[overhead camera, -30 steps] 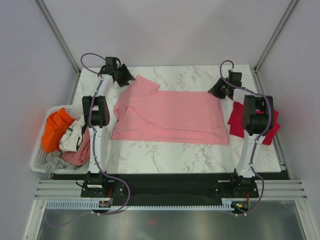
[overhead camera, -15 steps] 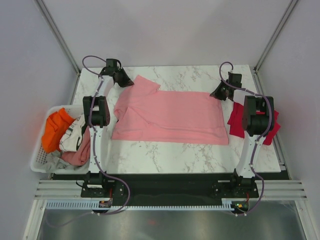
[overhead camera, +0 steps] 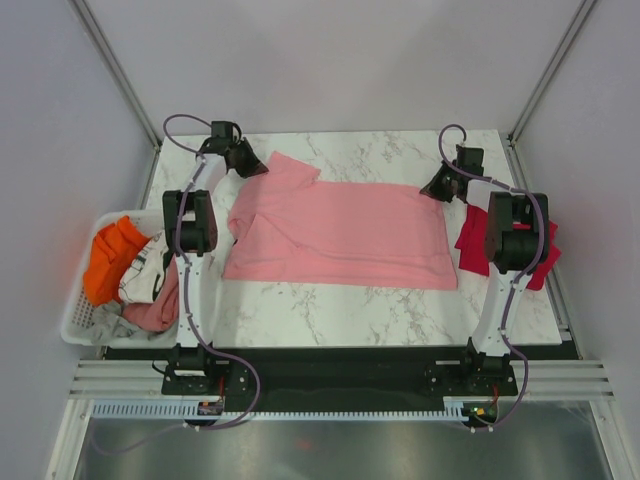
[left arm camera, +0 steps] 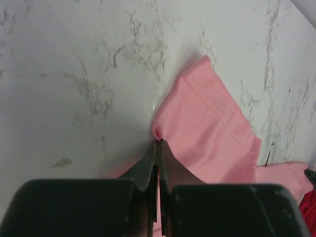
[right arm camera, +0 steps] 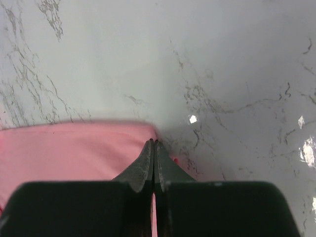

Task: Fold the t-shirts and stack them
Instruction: Fold the tshirt

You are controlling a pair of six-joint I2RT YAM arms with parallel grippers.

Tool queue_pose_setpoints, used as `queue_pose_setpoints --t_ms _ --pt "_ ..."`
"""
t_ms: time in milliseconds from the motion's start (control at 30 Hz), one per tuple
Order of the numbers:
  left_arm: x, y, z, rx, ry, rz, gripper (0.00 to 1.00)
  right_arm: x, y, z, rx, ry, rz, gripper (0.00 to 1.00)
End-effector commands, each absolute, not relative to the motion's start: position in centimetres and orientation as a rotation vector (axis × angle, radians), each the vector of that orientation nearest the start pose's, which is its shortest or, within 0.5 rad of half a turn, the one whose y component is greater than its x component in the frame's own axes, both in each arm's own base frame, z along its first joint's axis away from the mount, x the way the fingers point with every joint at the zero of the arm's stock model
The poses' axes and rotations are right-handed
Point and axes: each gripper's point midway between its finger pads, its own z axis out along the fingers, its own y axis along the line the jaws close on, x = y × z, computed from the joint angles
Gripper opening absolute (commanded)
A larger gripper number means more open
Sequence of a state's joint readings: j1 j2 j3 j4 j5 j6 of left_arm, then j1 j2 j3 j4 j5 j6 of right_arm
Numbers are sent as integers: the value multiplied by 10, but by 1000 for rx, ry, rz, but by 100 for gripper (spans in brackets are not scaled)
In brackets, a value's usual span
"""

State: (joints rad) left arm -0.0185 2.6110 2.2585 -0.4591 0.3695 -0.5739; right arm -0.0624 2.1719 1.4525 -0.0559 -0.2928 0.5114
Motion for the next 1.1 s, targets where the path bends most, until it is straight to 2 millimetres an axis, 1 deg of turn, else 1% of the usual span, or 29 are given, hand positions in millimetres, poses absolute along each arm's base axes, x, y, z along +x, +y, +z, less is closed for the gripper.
queue_pose_setpoints --t_ms 0,33,67,100,133,233,333,367,400,433,467,500,533,567,600,633,667,700,733,767,800,833,900,933,1000,1033,1067 --pt "627 -97 88 -402 2282 -737 2 538 35 49 496 2282 541 0" --pt "623 -96 83 -397 2276 -736 2 538 35 51 495 2279 541 0" --pt "622 -96 91 -387 2255 -735 2 538 35 52 495 2277 540 0" --pt "620 -96 107 -372 2225 -738 2 539 34 55 492 2271 531 0" --pt "618 -96 106 -367 2215 -739 2 539 34 55 493 2269 529 0" --pt "612 -97 120 -345 2185 -740 2 543 32 64 483 2258 518 0" --pt "607 -96 128 -322 2174 -737 2 546 27 73 477 2249 486 0" --pt "606 -96 130 -318 2171 -733 2 544 26 74 477 2253 476 0" --pt "602 -96 126 -318 2181 -730 2 543 26 77 475 2249 472 0" --pt "600 -96 127 -309 2179 -729 2 542 25 79 470 2248 468 0" --pt "599 -96 137 -300 2158 -729 2 541 26 83 467 2245 465 0" --pt "594 -95 131 -303 2168 -725 2 540 25 84 466 2244 463 0" --pt "592 -94 134 -297 2161 -723 2 539 24 85 466 2242 459 0" --pt "591 -94 144 -285 2138 -723 2 537 25 88 466 2239 455 0" --pt "589 -94 148 -279 2130 -721 2 535 25 88 466 2240 455 0" --pt "585 -93 144 -281 2140 -718 2 535 23 89 469 2239 451 0" --pt "583 -92 153 -275 2126 -714 2 533 23 91 467 2238 443 0" --pt "581 -92 157 -274 2123 -717 2 532 23 93 465 2238 438 0" --pt "577 -92 154 -279 2133 -717 2 531 22 93 466 2239 436 0" --pt "575 -91 157 -277 2127 -713 2 530 22 98 463 2237 433 0" --pt "573 -90 169 -268 2105 -710 2 529 20 99 458 2237 423 0" --pt "569 -90 168 -270 2109 -709 2 528 21 100 454 2239 420 0" --pt "562 -91 174 -264 2098 -711 2 525 18 103 452 2241 407 0" --pt "559 -90 173 -266 2099 -710 2 524 18 103 451 2244 401 0" --pt "552 -91 167 -268 2114 -716 2 521 16 100 454 2257 382 0" --pt "552 -92 172 -255 2096 -720 2 520 16 97 456 2264 377 1" --pt "549 -93 171 -251 2096 -726 2 518 16 92 461 2277 374 1"
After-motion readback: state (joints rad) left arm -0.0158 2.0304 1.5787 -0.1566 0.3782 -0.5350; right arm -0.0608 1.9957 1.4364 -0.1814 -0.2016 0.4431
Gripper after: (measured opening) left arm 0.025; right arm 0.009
